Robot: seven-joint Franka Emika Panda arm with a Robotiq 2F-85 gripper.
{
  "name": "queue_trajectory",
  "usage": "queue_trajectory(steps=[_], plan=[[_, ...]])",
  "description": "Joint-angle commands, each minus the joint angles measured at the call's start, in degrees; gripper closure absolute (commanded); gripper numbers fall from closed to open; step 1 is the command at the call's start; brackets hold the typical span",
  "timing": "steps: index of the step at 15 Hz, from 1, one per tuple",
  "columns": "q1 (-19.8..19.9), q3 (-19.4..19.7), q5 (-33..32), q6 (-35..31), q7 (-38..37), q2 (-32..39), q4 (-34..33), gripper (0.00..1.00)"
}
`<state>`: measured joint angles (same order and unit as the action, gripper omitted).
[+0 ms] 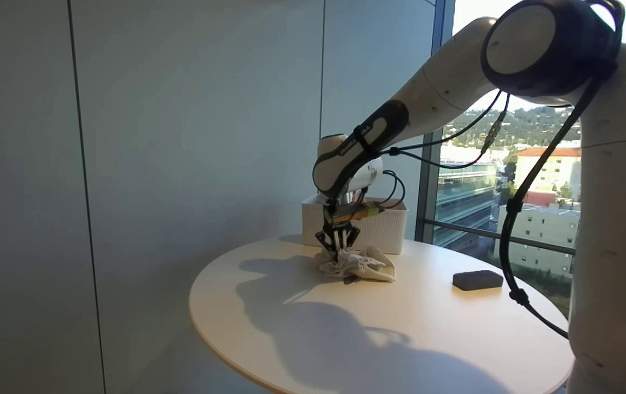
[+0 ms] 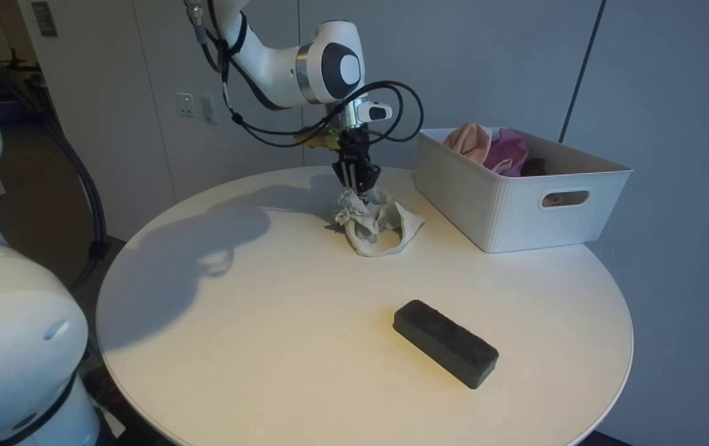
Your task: Put the cream towel into the box and use the white towel to wipe the table and put it in the box after using it
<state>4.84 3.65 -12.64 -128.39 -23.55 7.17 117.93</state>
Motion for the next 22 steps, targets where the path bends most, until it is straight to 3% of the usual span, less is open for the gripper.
queue_trajectory(steps=[1, 7, 12, 16, 22], plan=[[0.17, 0.59, 9.46, 2.99, 2.47, -4.81, 5.66, 0.94], [-0.13, 0.68, 20.79, 10.08, 8.01, -17.33, 14.92, 0.94], [-0.49, -0.19, 21.26, 13.17, 8.64, -24.07, 20.46, 0.94], [-0.46, -3.79, 12.11, 10.31, 6.87, -27.10, 21.35, 0.95], [0.23, -6.96, 0.14, 12.12, 7.90, -28.29, 8.68, 0.96]])
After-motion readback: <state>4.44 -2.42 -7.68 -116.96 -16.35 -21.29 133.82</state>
